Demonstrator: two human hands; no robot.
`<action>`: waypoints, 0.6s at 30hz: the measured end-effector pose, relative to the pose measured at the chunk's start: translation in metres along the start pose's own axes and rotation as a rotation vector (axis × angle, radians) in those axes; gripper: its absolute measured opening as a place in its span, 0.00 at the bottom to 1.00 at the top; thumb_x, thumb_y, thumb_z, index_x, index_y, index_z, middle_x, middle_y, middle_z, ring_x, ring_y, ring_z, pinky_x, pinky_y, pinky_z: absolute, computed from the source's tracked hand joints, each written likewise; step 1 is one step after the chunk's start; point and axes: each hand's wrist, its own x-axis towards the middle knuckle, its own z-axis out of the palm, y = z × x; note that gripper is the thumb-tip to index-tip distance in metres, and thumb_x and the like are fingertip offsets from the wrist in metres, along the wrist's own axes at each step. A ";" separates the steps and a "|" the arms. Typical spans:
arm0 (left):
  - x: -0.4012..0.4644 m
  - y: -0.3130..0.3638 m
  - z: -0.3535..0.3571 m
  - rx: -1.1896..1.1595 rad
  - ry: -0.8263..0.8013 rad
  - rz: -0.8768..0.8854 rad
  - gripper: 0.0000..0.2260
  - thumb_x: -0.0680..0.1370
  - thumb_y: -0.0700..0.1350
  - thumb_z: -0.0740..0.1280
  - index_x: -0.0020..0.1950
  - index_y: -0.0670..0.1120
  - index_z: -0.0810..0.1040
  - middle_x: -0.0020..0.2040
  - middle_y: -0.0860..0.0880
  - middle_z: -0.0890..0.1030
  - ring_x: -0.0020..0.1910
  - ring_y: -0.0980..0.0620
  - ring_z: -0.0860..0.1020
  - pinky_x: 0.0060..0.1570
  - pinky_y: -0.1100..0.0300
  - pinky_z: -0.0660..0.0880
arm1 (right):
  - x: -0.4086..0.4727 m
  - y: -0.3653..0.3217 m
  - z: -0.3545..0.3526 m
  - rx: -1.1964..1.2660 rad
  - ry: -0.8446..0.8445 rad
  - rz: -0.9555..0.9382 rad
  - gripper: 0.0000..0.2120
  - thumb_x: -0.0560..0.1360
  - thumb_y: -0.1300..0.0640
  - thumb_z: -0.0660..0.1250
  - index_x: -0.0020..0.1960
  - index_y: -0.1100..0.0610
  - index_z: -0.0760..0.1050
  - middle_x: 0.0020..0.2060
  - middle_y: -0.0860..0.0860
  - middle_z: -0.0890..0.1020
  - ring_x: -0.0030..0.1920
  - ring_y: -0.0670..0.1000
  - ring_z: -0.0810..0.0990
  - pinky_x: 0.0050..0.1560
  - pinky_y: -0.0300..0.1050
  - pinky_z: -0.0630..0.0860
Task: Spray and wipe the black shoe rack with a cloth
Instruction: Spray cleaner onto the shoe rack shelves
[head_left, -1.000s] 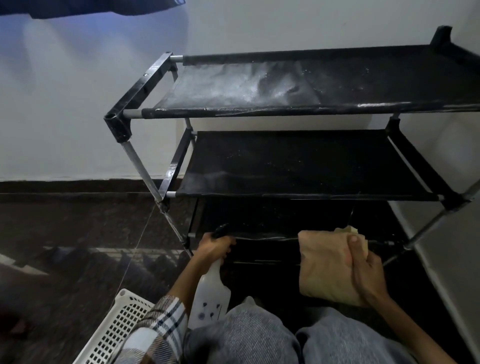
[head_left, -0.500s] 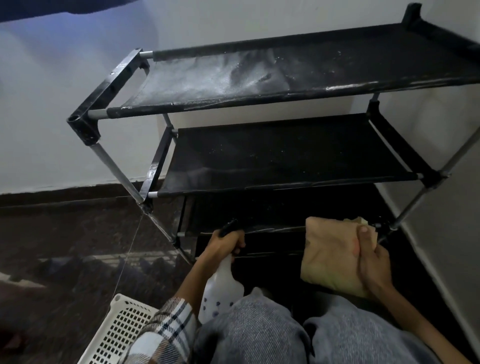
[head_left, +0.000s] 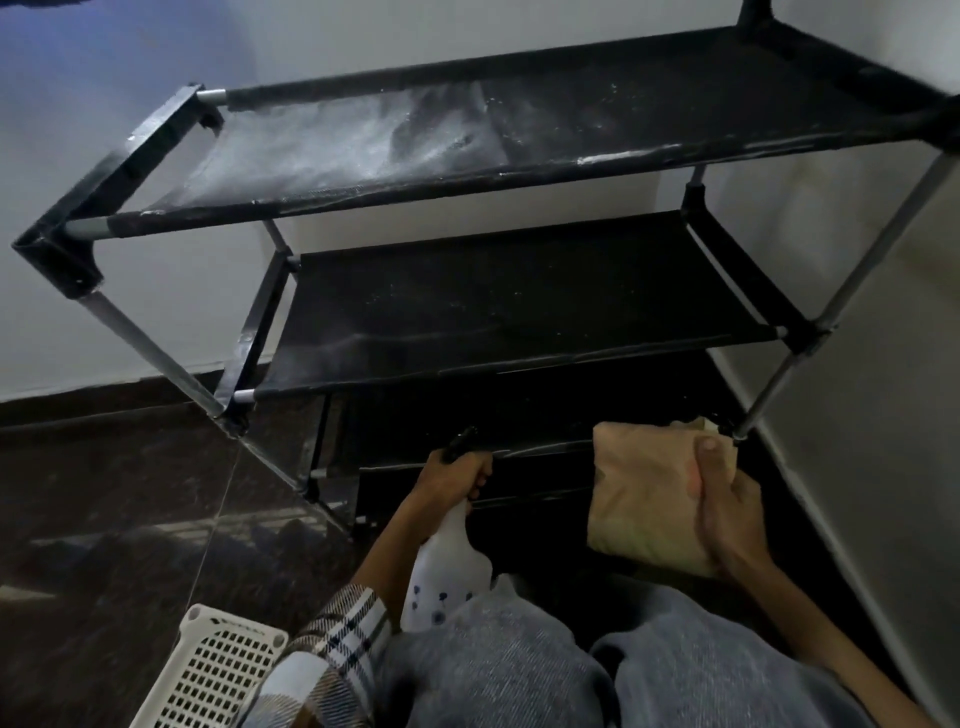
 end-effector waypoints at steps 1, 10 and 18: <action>0.002 0.000 0.002 0.004 -0.018 -0.021 0.08 0.71 0.42 0.65 0.32 0.46 0.74 0.29 0.49 0.72 0.28 0.53 0.70 0.27 0.61 0.69 | 0.001 0.002 0.001 0.007 -0.001 0.000 0.15 0.79 0.45 0.58 0.37 0.49 0.75 0.35 0.44 0.78 0.37 0.39 0.75 0.36 0.36 0.70; 0.014 0.005 0.023 -0.002 -0.133 -0.056 0.11 0.72 0.47 0.68 0.30 0.46 0.76 0.29 0.50 0.78 0.26 0.56 0.74 0.27 0.61 0.70 | 0.007 0.016 -0.003 0.054 0.024 0.024 0.18 0.79 0.44 0.58 0.36 0.53 0.75 0.32 0.44 0.79 0.33 0.39 0.77 0.33 0.33 0.70; 0.025 0.019 0.059 0.094 -0.193 -0.150 0.08 0.71 0.40 0.67 0.33 0.45 0.71 0.26 0.49 0.68 0.21 0.53 0.66 0.24 0.62 0.66 | 0.012 0.019 -0.024 0.089 0.113 0.024 0.15 0.79 0.45 0.58 0.38 0.50 0.76 0.35 0.44 0.79 0.36 0.38 0.77 0.34 0.33 0.72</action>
